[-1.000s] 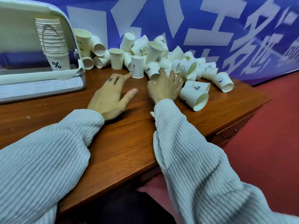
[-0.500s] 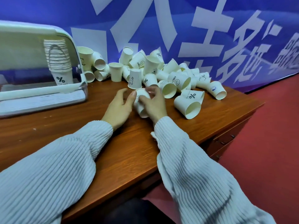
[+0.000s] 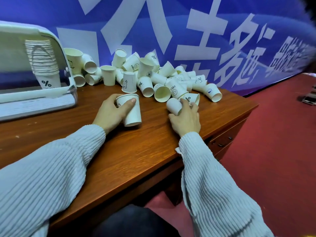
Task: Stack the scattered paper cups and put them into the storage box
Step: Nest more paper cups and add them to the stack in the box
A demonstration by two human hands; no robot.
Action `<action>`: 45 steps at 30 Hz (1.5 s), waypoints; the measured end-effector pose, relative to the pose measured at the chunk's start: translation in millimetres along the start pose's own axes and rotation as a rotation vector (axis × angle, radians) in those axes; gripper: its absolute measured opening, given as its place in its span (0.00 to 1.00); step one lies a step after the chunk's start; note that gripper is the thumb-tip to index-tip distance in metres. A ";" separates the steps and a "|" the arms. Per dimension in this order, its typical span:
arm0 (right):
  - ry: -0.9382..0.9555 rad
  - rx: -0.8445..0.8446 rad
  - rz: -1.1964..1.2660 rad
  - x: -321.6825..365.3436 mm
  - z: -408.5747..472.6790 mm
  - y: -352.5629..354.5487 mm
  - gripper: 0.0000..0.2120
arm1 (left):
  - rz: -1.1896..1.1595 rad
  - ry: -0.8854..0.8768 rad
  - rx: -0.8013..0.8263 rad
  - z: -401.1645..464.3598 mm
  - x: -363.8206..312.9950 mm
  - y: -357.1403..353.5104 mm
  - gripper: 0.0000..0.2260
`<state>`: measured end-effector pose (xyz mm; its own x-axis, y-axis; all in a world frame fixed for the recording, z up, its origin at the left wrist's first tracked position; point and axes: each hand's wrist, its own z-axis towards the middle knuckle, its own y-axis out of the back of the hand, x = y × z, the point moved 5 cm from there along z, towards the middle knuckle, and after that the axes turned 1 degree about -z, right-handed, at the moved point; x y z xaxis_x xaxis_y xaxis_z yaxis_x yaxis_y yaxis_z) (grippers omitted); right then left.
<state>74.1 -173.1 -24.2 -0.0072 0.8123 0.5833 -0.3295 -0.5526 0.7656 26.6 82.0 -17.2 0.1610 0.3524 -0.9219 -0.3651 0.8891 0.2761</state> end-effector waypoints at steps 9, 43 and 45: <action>0.262 0.053 0.196 44.7 -24.6 -5.1 0.31 | -0.002 -0.057 -0.077 -1.3 -7.8 9.8 0.24; 0.967 0.392 0.480 297.6 -23.0 -146.2 0.27 | -0.011 -0.156 -0.911 -13.8 -7.8 220.3 0.30; 0.880 0.293 0.584 276.7 -21.1 -146.5 0.29 | -0.013 -0.174 -0.892 -1.6 -19.4 227.1 0.31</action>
<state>100.4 136.6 19.3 -0.7992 0.1949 0.5685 0.1809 -0.8241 0.5368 -60.9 276.6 63.0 0.2803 0.4473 -0.8493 -0.9248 0.3628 -0.1141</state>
